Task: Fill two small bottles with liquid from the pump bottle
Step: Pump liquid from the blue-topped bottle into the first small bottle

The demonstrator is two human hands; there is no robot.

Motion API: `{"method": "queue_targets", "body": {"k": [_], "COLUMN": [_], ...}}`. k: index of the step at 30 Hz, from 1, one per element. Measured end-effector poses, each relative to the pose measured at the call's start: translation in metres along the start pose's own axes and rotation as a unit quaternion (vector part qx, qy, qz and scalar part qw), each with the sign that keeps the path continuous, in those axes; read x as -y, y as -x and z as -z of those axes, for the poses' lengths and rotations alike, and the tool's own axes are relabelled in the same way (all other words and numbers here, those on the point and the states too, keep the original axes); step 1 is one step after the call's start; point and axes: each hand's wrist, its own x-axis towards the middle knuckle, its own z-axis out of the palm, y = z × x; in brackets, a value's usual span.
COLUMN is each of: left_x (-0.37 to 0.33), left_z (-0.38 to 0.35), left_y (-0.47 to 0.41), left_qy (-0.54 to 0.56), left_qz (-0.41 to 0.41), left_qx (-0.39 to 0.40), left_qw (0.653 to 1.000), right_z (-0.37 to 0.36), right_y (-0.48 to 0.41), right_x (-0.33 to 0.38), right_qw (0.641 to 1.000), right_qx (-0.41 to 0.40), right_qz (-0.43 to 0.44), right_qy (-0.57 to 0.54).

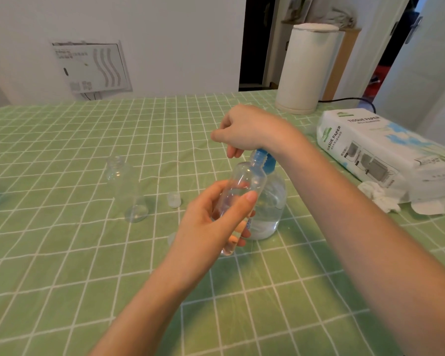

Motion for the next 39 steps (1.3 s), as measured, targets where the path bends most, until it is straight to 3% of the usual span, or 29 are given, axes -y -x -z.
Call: {"method": "queue_targets", "body": {"k": [39], "left_x": [-0.001], "left_z": [0.0], "left_y": [-0.003], "left_qy": [-0.017], "left_qz": [-0.003], "left_qx": [-0.003], "left_qw": [1.0], "right_z": [0.01], "right_y": [-0.002], "right_x": [0.004], "right_qw": [1.0], "right_qx": [0.013], "right_qz": [0.005], "right_qy": [-0.011]}}
